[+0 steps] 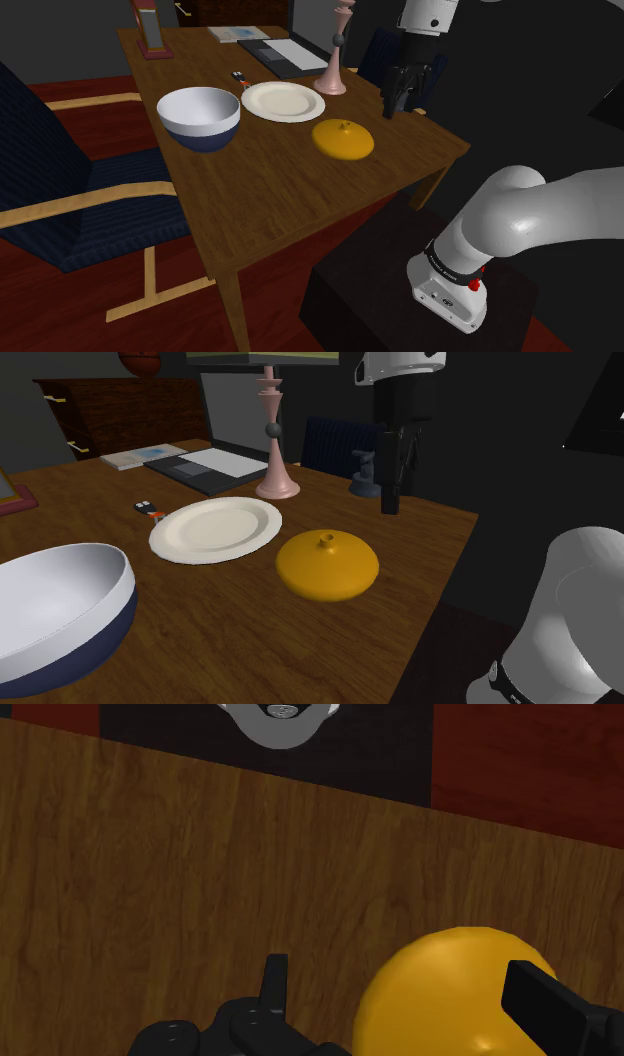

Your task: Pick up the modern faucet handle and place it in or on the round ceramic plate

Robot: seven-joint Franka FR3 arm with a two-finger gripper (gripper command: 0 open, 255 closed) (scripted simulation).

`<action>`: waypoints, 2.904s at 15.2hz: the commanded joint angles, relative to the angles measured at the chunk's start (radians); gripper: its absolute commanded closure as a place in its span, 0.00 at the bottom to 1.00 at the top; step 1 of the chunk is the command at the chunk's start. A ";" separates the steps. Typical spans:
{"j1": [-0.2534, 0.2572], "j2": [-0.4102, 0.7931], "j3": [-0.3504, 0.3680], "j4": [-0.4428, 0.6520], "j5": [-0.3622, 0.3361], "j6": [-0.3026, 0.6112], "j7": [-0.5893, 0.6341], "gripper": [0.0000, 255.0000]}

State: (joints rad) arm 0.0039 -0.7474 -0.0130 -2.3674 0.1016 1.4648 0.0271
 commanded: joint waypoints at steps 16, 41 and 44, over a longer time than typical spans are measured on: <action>-0.098 0.379 -0.196 0.283 -0.178 0.126 -0.219 0.00; -0.151 0.635 -0.299 0.446 -0.196 0.253 -0.345 0.00; -0.151 0.635 -0.299 0.446 -0.196 0.253 -0.345 1.00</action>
State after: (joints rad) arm -0.1471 -0.1125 -0.3120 -1.9215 -0.0944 1.7183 -0.3181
